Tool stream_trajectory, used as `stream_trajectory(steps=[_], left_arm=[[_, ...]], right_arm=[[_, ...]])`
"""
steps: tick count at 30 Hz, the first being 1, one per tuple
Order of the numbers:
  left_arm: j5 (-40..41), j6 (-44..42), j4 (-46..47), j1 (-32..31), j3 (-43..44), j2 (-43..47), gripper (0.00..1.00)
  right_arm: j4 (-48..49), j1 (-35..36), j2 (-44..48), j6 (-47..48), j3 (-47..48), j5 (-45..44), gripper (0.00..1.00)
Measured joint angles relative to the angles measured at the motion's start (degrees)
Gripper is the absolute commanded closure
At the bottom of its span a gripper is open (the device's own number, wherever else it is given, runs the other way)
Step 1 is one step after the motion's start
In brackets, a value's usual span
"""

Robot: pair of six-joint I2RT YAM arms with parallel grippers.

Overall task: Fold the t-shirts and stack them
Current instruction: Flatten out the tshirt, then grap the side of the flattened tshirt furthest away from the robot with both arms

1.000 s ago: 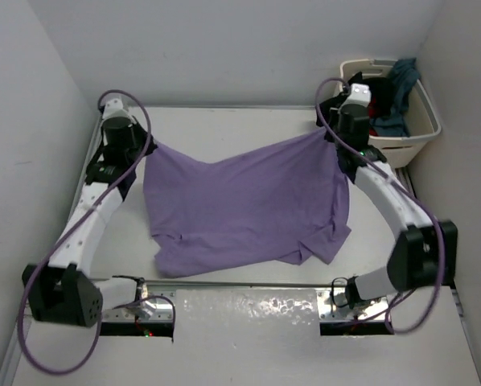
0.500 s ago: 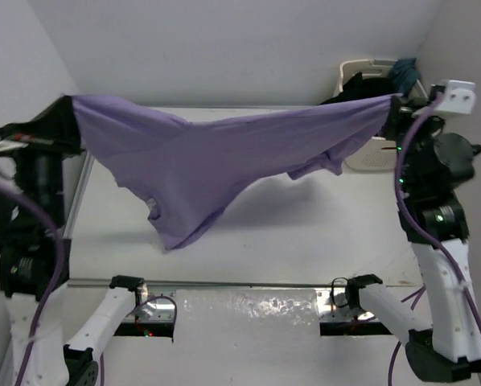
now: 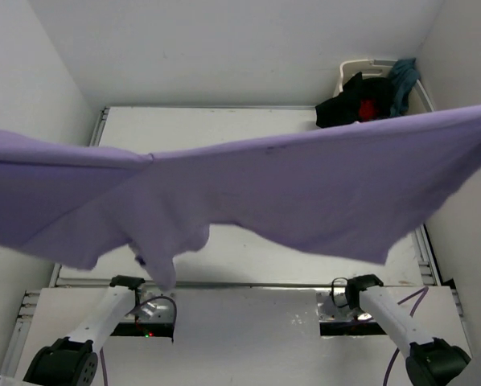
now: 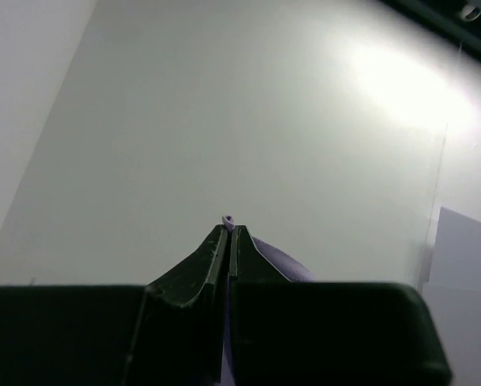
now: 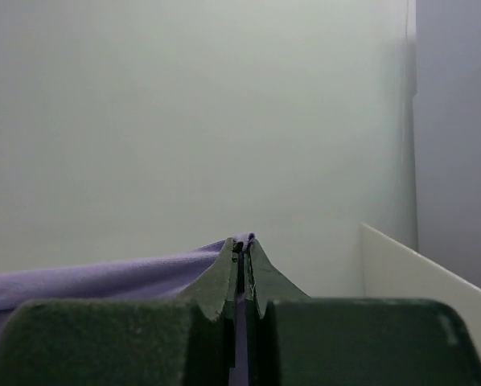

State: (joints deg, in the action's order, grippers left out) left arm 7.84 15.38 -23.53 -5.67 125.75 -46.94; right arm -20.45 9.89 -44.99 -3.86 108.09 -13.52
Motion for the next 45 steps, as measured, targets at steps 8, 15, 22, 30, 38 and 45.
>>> stream_trajectory(steps=[8,15,22,30,38,45], left_arm=[[-0.37,-1.62,1.36,0.00,0.31,-0.63,1.00],[2.12,-3.78,10.84,0.00,-19.61,-8.50,1.00],[2.47,-9.07,23.71,0.92,-42.36,-29.53,1.00],[-8.68,-10.36,33.22,6.69,-41.31,-63.21,1.00],[-14.88,-10.40,36.59,7.72,-30.01,-81.99,1.00],[-17.14,-10.36,41.27,7.72,-26.64,-81.92,1.00]], right_arm=[[-0.02,0.00,0.39,0.72,-3.26,0.92,1.00],[7.39,0.00,-2.45,-1.31,-28.76,0.42,1.00],[21.05,-0.02,-22.88,-3.91,-47.01,-1.18,1.00],[31.21,-0.35,-60.61,-5.68,-41.18,-0.22,1.00],[31.17,-0.76,-78.03,-5.81,-27.08,1.27,1.00],[31.82,-1.90,-81.96,-6.05,-17.05,1.66,1.00]])
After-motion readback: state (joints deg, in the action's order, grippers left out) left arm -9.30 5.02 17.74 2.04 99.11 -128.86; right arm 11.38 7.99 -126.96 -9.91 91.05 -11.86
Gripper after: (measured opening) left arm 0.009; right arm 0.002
